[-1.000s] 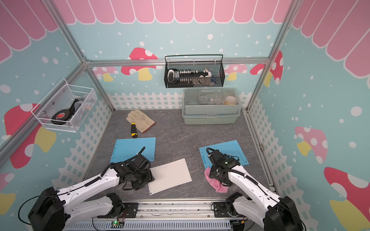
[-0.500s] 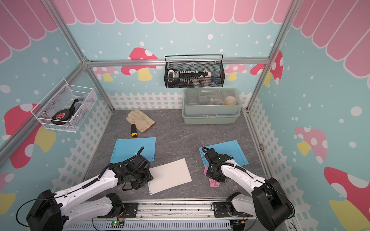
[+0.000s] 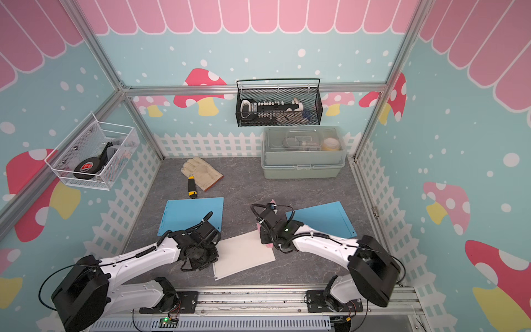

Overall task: Wipe the drawing tablet
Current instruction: Wipe the dirt from the drawing tablet.

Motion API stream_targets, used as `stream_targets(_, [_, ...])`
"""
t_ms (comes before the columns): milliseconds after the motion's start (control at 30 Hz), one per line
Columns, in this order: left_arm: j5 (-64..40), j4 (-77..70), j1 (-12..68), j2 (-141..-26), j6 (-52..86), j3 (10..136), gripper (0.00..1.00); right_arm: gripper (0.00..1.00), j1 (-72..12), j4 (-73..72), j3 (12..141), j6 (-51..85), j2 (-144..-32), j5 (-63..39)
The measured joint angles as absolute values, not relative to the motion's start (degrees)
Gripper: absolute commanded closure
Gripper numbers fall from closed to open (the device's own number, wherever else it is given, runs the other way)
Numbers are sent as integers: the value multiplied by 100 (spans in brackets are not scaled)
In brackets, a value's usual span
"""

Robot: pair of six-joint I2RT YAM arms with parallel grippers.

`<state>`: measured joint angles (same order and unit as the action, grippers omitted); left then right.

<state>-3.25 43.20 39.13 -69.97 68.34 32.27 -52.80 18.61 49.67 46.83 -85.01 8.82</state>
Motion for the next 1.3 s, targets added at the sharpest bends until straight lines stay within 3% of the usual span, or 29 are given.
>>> stream_targets(300, [-287, 4303, 3913, -7017, 7011, 3212, 69, 100, -5970, 775, 5754, 4740, -10073, 220])
stream_targets(633, [-248, 4136, 3916, -6869, 7273, 3074, 72, 100, -4357, 1439, 4967, 4449, -9251, 495])
stream_targets(933, [-237, 4160, 3916, -6989, 7269, 3144, 74, 100, -5896, 1653, 6346, 4226, -10169, 403])
stream_targets(1200, [-233, 3979, 3922, -7087, 7271, 3188, 75, 100, -4665, 1675, 5317, 4123, -9579, 469])
stream_targets(1300, [-231, 3968, 3922, -7087, 7271, 3186, 75, 100, -4668, 1903, 5116, 4023, -9227, 666])
